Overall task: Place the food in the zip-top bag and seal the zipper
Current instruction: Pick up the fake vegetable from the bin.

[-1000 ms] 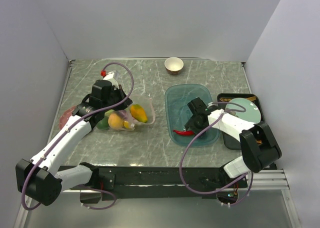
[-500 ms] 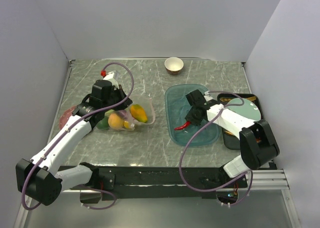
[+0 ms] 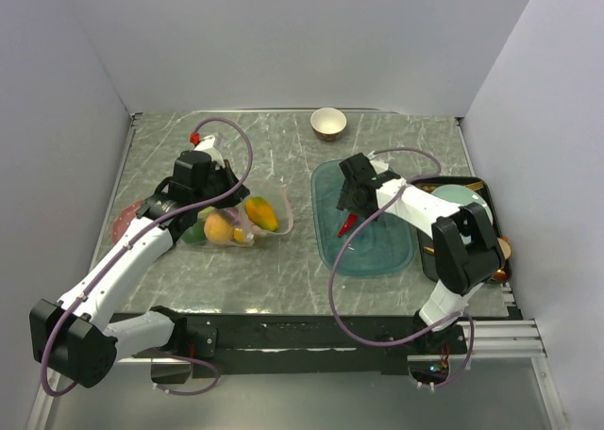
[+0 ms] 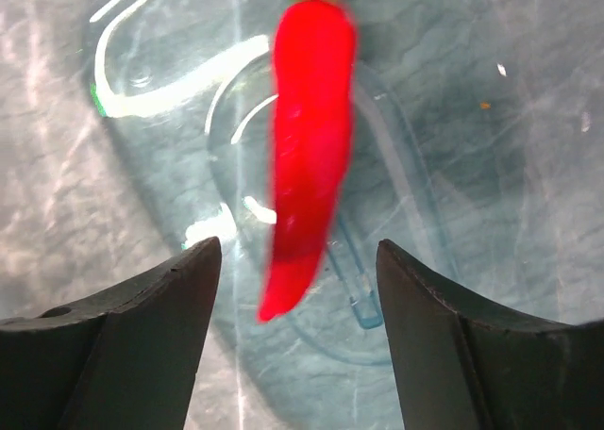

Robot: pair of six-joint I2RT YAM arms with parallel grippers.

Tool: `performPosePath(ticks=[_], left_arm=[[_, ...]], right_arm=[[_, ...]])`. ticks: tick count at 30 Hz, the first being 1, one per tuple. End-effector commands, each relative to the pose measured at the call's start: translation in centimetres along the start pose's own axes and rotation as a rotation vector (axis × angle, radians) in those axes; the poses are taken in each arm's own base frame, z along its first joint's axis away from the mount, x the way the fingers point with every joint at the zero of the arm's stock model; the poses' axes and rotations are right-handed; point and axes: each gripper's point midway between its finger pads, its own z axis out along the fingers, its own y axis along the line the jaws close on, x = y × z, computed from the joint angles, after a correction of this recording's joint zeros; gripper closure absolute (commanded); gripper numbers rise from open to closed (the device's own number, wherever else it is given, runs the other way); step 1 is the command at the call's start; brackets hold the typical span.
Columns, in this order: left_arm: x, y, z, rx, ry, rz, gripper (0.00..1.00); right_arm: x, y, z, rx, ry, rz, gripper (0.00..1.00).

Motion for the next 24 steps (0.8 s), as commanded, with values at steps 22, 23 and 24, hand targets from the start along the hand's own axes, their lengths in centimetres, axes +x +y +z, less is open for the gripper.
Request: performPosePath(ticks=[22, 23, 24], left_arm=[[-1.0, -0.6, 0.2, 0.026, -0.031, 0.02, 0.99], [-1.0, -0.7, 0.2, 0.027, -0.031, 0.023, 0.99], [-1.0, -0.6, 0.2, 0.022, -0.031, 0.022, 0.99]], right_arm=[[2.3, 0.5, -1.2, 0.038, 0.004, 0.134, 0.37], [2.3, 0.4, -1.1, 0.04, 0.004, 0.141, 0.37], [2.2, 0.4, -1.0, 0.04, 0.002, 0.149, 0.37]])
